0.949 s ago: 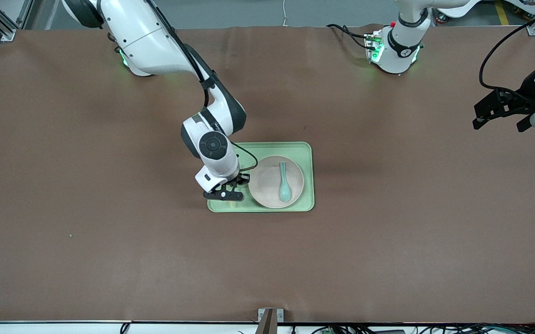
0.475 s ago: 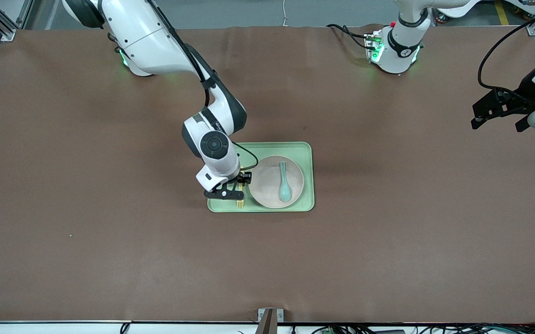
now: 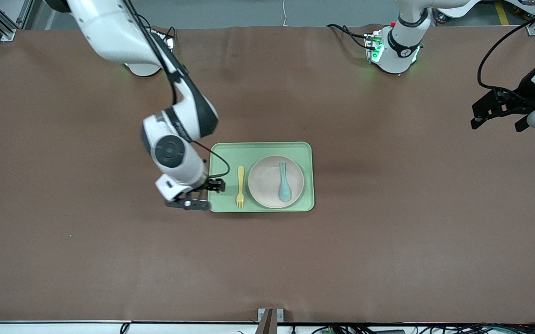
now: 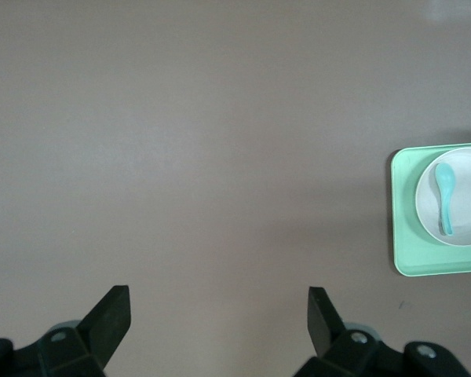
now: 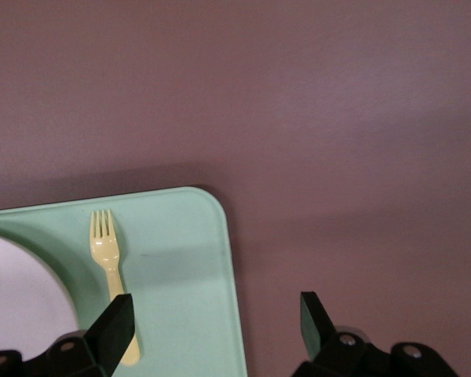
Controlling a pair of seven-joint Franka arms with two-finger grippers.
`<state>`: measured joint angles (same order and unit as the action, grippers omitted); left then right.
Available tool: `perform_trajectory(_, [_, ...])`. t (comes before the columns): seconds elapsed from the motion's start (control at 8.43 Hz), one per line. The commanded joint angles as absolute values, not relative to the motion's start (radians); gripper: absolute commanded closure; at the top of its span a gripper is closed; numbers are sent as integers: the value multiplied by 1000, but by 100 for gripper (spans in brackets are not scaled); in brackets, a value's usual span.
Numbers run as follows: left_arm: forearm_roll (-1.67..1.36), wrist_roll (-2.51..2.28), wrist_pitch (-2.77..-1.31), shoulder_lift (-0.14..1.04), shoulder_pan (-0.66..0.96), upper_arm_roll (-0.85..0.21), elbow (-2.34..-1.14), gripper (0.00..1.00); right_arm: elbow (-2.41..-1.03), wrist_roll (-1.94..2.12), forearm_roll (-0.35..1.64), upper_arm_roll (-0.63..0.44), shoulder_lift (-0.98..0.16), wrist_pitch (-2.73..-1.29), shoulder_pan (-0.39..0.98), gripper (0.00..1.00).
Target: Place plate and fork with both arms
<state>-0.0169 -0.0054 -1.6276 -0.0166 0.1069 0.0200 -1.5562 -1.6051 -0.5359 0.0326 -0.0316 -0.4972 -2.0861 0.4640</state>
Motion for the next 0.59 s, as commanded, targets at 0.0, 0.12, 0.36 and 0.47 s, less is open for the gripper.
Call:
perform_trajectory(0.0, [5,-15,-1621,-17,112,20,-1545,1,-1657,-471,23,-12,-311,-1969,360,3])
perform_trajectory(0.12, [3,-15,-1621,-18,110,20,-1545,0,-1655,-415,25,-12,-234,-1897,295,2])
perform_trajectory(0.36, [3,-15,-1621,-18,112,20,-1545,1,-1654,-317,25,-12,-114,-1766,189,1])
perform_trajectory(0.47, [3,-15,-1620,-20,112,20,-1545,1,-1654,-243,25,-12,-63,-1709,139,1])
